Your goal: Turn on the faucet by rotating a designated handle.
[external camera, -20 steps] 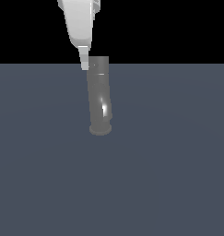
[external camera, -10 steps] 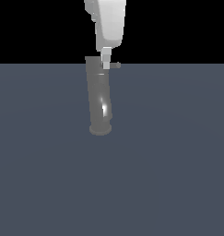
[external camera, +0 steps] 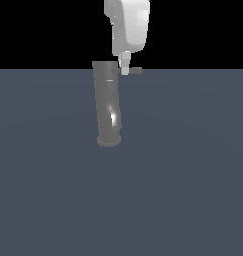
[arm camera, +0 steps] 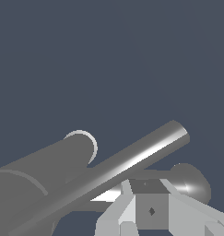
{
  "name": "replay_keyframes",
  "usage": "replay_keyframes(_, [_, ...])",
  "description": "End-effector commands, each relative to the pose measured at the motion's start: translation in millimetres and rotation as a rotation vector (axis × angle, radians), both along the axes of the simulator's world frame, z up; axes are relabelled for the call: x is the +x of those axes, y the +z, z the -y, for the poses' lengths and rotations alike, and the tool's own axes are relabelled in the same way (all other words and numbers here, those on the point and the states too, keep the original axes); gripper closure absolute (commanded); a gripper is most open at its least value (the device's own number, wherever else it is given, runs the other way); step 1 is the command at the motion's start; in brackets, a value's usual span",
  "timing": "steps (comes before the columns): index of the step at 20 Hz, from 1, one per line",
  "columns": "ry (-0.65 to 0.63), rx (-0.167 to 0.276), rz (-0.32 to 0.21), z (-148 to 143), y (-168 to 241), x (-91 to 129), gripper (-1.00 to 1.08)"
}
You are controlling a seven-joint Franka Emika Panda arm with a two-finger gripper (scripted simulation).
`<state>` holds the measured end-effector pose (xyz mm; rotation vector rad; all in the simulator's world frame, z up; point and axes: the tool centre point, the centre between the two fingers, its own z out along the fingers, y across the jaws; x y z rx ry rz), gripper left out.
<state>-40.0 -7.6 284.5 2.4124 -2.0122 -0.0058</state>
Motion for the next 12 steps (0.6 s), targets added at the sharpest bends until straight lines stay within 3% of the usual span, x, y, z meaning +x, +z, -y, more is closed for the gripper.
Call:
replay_keyframes(1, [-0.012, -0.001, 0.003, 11, 0, 8, 1.08])
replay_keyframes(12, [-0.023, -0.001, 0.003, 38, 0, 39, 1.08])
